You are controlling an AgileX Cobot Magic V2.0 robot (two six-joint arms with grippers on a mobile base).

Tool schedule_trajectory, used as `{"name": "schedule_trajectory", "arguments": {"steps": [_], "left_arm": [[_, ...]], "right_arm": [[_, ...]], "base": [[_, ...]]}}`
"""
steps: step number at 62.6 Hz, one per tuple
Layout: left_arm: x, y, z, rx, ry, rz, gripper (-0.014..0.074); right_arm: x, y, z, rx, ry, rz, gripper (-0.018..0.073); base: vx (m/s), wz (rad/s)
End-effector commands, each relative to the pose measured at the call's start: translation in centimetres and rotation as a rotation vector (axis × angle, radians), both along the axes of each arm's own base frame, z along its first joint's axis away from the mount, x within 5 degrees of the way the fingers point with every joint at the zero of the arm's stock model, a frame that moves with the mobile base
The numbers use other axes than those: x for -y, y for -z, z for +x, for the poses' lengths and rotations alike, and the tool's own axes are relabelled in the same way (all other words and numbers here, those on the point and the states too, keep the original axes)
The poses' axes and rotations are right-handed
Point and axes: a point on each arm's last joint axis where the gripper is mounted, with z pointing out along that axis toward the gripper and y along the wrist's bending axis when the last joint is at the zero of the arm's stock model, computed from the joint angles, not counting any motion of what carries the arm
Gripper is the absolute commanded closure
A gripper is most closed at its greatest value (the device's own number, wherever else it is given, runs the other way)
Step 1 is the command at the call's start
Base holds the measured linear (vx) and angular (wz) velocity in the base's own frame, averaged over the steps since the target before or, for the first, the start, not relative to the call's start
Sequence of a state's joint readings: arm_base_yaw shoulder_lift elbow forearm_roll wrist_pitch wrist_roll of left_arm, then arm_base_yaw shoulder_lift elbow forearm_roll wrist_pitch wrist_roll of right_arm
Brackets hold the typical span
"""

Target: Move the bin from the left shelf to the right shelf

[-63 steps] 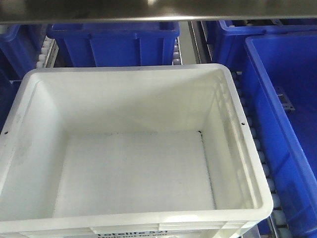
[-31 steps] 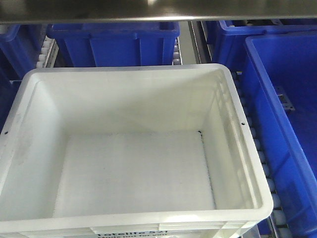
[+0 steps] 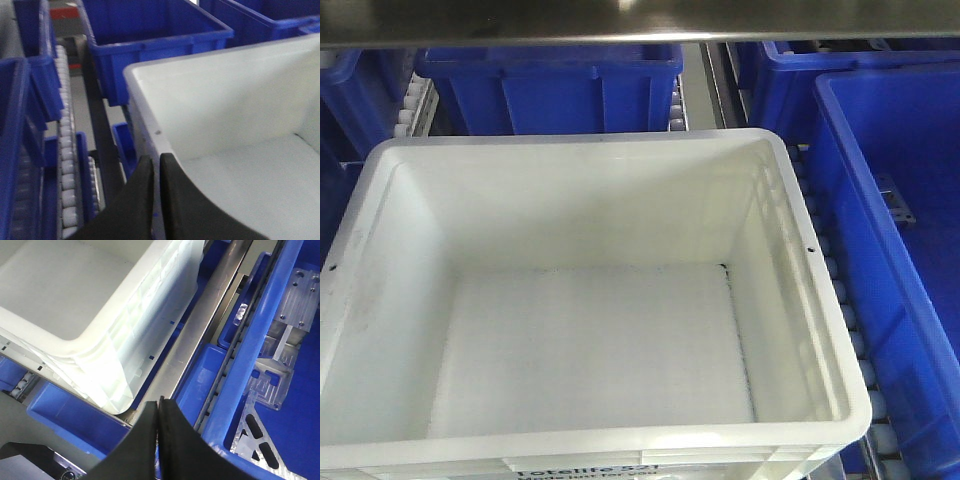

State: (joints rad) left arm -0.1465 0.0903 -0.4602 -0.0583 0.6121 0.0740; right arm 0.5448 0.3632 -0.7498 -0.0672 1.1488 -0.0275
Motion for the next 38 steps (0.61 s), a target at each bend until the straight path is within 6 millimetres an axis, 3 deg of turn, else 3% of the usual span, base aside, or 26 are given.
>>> {"name": "schedule_trajectory", "arguments": {"steps": [1,6,22,38], "left_arm": [[-0.3,0.6,0.4,0.173,-0.088,-0.032,0.0582],[-0.5,3.3,1.1,0.187,-0.142,-0.037,0.0582],[-0.6,7.4,2.6,0.261,-0.164,-0.043,0.0582],[-0.6,9.0,2.7,0.253,-0.166,-0.06,0.0599]], "right_arm": [[-0.2,-1.1,0.3,0.066,-0.006,0.025,0.0568],[-0.2,-1.1,0.3,0.066,-0.006,0.025,0.0568],[-0.2,-1.1,0.3,0.066,-0.006,0.025,0.0568],[-0.2,-1.1,0.3,0.065,-0.007,0.027,0.0568]], "base": [[0.0,0.0],[0.0,0.0],[0.0,0.0],[0.0,0.0]]}}
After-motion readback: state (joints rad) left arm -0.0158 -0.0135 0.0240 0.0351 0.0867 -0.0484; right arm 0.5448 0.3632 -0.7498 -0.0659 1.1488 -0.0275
